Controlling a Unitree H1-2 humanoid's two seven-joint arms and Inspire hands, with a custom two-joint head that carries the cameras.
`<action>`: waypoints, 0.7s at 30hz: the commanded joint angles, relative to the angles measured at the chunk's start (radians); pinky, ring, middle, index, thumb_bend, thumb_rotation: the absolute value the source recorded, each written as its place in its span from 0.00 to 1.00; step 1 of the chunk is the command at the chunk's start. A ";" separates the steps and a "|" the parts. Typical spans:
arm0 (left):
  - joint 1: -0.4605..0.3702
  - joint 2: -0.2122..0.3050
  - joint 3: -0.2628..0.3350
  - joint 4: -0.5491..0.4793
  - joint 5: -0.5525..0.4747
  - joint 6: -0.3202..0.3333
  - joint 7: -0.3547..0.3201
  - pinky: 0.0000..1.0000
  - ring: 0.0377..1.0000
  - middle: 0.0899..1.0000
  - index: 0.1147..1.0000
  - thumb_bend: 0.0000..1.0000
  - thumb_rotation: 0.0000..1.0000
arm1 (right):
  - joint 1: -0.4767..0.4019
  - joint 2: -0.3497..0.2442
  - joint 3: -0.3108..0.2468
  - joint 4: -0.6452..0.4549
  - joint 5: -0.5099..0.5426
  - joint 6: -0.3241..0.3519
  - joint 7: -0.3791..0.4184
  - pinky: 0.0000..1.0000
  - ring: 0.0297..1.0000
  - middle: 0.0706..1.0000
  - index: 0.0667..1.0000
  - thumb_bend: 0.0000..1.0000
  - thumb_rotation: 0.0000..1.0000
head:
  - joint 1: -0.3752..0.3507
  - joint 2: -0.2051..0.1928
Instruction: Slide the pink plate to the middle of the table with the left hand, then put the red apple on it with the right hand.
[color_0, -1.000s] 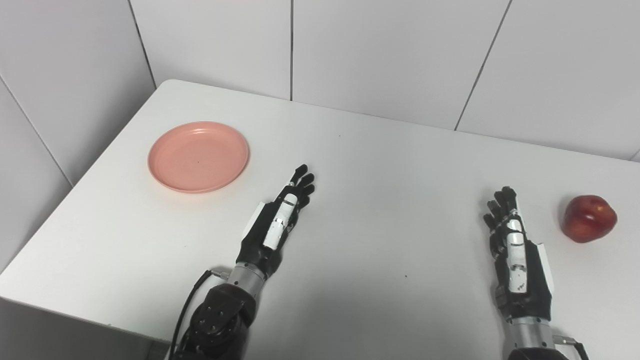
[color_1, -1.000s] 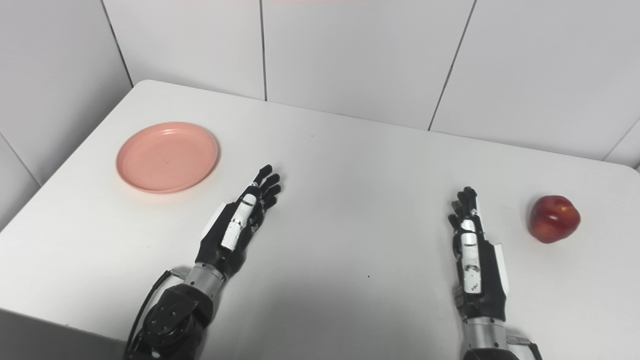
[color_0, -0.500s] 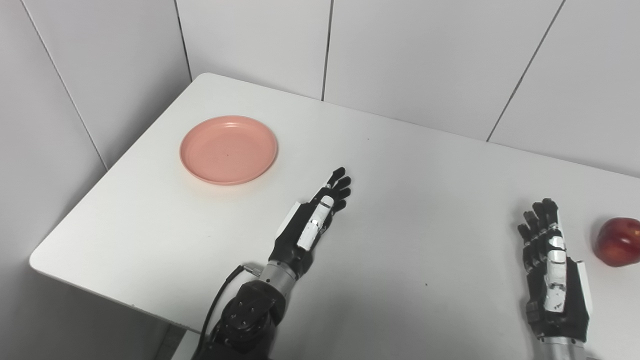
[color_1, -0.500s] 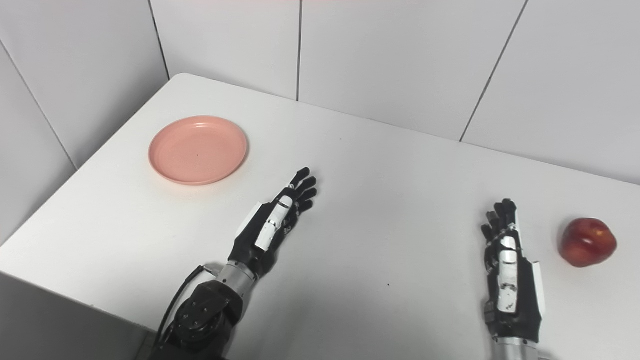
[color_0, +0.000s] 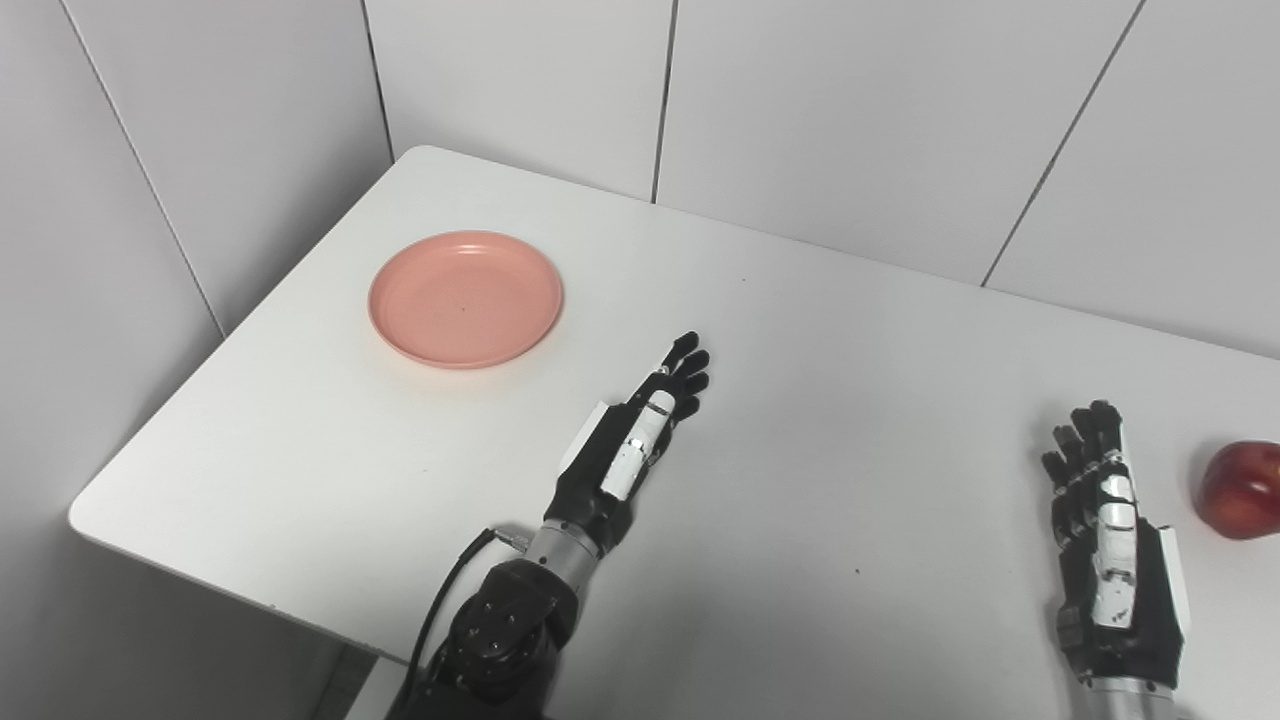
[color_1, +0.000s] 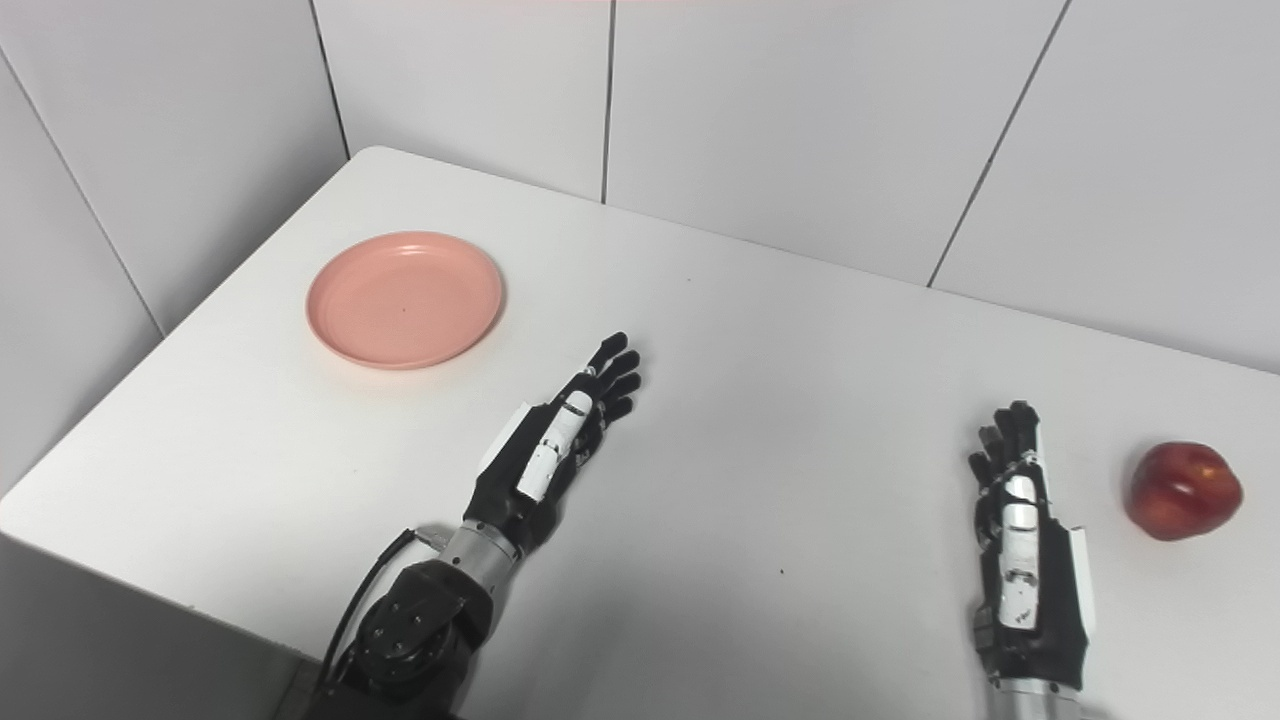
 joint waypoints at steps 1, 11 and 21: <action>0.033 -0.013 0.005 0.043 -0.007 -0.031 -0.002 0.97 0.96 0.96 0.94 0.38 1.00 | 0.035 -0.002 -0.007 0.058 -0.002 -0.036 0.004 1.00 1.00 1.00 1.00 0.25 1.00 | 0.001 0.001; 0.015 0.008 0.027 -0.016 -0.023 -0.006 -0.011 0.98 0.95 0.96 0.94 0.38 1.00 | 0.035 0.004 -0.004 0.063 0.001 -0.032 0.004 1.00 1.00 1.00 1.00 0.25 1.00 | -0.004 -0.010; -0.024 0.033 0.058 -0.101 -0.045 0.077 -0.024 0.98 0.96 0.96 0.94 0.40 1.00 | 0.038 0.013 -0.001 0.056 -0.016 -0.030 -0.009 1.00 1.00 1.00 1.00 0.22 1.00 | 0.000 -0.019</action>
